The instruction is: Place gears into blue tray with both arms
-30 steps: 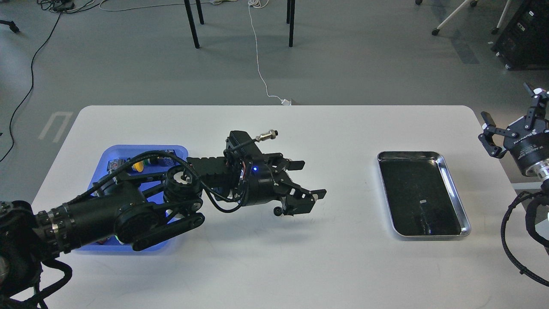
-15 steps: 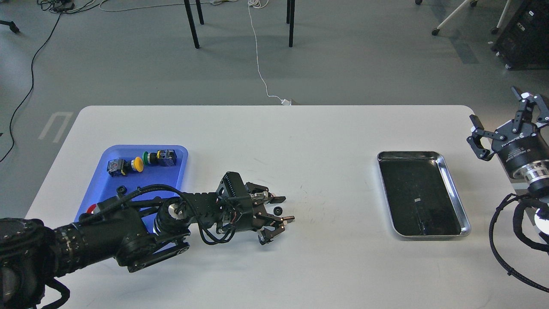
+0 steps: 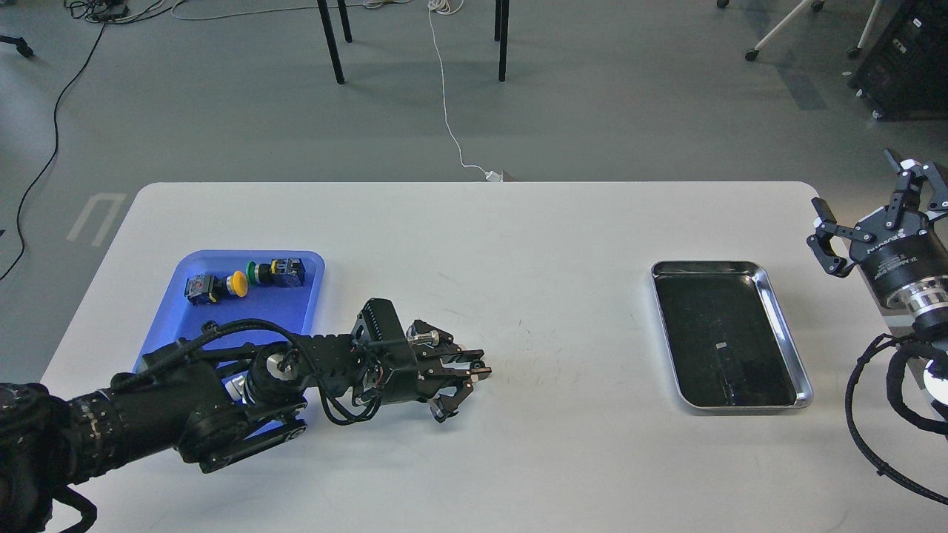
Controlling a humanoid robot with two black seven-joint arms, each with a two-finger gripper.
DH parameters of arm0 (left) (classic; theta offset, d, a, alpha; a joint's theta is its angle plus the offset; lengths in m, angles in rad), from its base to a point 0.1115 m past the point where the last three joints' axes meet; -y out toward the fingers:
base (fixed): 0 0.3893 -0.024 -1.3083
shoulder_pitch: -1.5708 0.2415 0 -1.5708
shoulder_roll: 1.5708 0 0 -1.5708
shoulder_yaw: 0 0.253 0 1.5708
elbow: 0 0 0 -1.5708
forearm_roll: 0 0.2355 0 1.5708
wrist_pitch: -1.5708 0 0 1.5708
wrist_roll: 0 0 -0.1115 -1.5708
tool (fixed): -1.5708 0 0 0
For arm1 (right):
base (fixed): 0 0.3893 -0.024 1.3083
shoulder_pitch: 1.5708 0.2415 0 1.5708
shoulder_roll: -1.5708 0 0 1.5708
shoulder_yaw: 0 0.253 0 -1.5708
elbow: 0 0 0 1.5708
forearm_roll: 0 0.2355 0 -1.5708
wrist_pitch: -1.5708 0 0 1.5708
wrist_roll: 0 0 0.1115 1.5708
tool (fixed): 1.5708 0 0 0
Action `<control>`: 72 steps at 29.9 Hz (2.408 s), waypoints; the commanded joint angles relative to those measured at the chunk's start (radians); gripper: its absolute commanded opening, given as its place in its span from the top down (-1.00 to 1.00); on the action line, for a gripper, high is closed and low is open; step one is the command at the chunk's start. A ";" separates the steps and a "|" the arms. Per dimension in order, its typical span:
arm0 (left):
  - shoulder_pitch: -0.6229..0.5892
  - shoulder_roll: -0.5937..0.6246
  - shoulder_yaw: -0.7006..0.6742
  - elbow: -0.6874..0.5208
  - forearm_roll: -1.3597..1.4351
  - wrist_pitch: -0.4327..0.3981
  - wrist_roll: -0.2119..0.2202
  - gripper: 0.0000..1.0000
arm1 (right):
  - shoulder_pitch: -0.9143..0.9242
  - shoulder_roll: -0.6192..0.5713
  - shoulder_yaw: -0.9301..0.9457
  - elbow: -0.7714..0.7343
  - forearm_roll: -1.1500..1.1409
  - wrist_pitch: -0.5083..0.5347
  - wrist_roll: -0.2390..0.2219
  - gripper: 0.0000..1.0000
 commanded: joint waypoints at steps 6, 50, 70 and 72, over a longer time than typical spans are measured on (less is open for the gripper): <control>-0.011 0.199 -0.099 -0.158 -0.127 0.044 -0.002 0.75 | 0.000 -0.013 0.008 0.000 0.000 0.000 0.000 -0.94; -0.087 0.465 -0.156 0.024 -1.139 0.025 -0.102 -0.91 | 0.000 -0.039 0.069 0.040 0.000 -0.011 0.000 -0.96; -0.127 0.313 -0.540 0.056 -2.071 -0.433 -0.031 -0.96 | 0.227 -0.053 0.166 0.006 0.001 -0.014 -0.013 -0.97; -0.124 0.308 -0.569 0.101 -2.111 -0.458 -0.031 -0.96 | 0.256 -0.047 0.172 -0.017 0.003 -0.014 -0.035 -0.97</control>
